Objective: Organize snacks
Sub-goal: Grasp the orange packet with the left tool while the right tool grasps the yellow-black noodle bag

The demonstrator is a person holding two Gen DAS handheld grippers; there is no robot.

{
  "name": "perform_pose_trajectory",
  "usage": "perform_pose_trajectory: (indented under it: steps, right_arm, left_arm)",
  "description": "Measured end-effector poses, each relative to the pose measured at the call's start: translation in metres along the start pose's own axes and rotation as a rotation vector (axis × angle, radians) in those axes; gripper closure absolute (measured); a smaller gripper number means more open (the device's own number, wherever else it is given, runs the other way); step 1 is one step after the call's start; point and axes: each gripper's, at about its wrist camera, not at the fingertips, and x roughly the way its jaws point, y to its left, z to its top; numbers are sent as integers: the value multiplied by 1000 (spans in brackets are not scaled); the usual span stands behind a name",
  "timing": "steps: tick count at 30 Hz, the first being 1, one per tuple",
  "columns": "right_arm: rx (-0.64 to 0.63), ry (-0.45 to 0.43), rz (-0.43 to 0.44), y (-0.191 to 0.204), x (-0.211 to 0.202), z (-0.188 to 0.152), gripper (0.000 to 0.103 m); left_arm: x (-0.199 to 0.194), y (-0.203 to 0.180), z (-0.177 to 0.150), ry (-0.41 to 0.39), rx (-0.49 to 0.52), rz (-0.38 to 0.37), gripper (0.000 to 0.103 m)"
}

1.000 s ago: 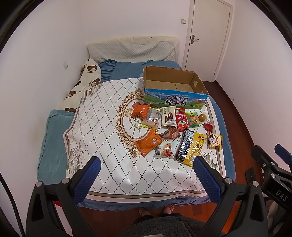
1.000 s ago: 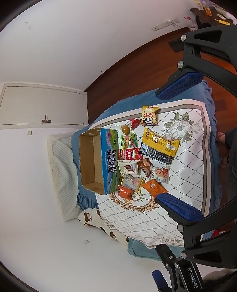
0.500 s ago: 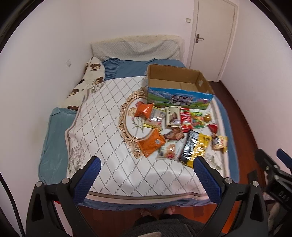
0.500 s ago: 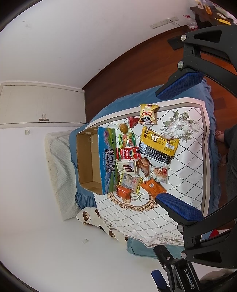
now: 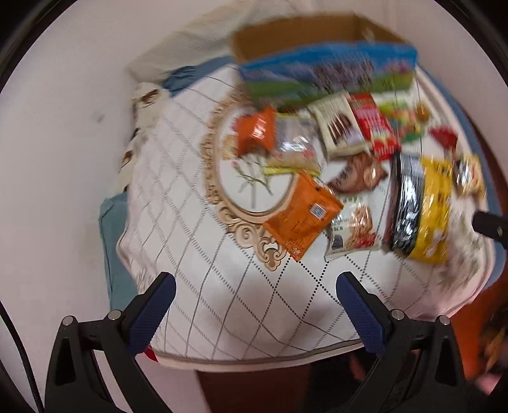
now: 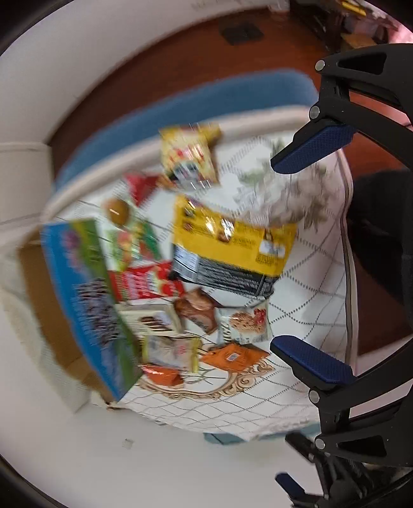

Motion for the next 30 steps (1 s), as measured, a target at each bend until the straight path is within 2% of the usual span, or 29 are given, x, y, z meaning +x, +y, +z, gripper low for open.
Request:
perform_pose_trajectory:
  steps: [4,9,14,15,16,17,19,21,22,24,25,26,28,30]
  right_arm:
    - [28,95,-13,2,53,10,0]
    - [54,139,-50,9,88,16,0]
    - [132,181,-70,12,121,24,0]
    - [145,186,-67,13,126,25,0]
    - [155,193,-68,14,133,27,0]
    - [163,198,-74,15,139,29,0]
    - [173,209,-92,18,149,32,0]
    - [174,217,-134,21,159,35,0]
    - [170,215,-144,23,162,35,0]
    - [149,212,-182,26,167,36,5]
    - [126,217,-215,29,170,36,13]
    - [93,217,-230,33,173,35,14]
    - [17,218,-254,42,174,32,14]
    - [-104,227,-295,57,175,26,14]
  left_arm:
    - [43,-19,20,49,154,4,0]
    - [98,-32,47,72,323,-26,0]
    - [139,-42,64,77,446,-128,3]
    - [144,-43,67,82,453,-157,12]
    - [151,-42,69,91,446,-180,32]
    - [155,-40,71,98,427,-201,43]
    - [165,-29,74,133,347,-243,47]
    - [173,-8,76,178,199,-297,47]
    - [180,8,76,227,94,-323,47]
    - [192,33,71,294,-70,-383,47]
    - [198,44,67,328,-144,-408,47]
    - [206,54,61,364,-214,-445,47]
    - [213,64,55,385,-273,-492,45]
    - [217,65,49,397,-272,-527,41]
